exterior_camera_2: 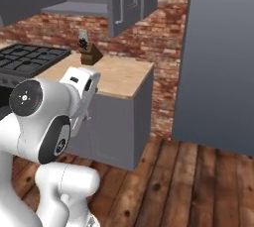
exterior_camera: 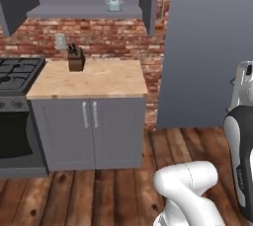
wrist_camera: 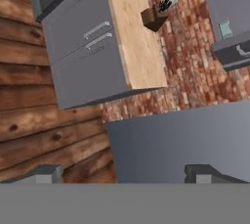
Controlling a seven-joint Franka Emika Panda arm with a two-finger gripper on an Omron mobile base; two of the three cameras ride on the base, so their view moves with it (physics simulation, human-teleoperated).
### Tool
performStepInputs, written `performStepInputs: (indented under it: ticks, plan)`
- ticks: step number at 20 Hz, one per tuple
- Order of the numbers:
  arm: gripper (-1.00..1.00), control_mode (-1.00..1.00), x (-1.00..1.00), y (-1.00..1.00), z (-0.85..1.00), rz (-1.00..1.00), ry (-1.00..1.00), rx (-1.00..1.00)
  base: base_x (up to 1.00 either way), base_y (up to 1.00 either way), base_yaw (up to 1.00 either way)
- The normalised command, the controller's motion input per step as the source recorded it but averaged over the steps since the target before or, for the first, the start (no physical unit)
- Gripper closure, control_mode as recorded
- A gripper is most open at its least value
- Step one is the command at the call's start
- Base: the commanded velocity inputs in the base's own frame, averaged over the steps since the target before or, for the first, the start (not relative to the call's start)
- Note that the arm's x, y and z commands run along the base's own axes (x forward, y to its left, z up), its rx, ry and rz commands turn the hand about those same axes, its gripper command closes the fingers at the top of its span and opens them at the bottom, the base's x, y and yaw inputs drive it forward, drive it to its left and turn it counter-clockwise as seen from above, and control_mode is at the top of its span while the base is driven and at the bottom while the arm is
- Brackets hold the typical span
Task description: Retrieve the tupperware and aluminum foil from the cabinet and place them on the dining counter near the plate with lemon wedge and broccoli to prepare for storing leftovers.
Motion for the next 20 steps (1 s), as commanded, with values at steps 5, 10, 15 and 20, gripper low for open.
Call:
performStepInputs:
  ticks: [5,10,15,20]
  plan:
    - [-1.0,1.0,0.0,0.0,0.0,0.0,0.0,0.0,0.98,1.0,-0.08]
    - [-1.0,1.0,0.0,0.0,0.0,0.0,0.0,0.0,0.84,0.93,-0.12]
    - [-1.0,1.0,0.0,0.0,0.0,0.0,0.0,0.0,0.78,0.23,-0.2]
    - [-1.0,1.0,0.0,0.0,0.0,0.0,0.0,0.0,0.86,0.0,-0.26]
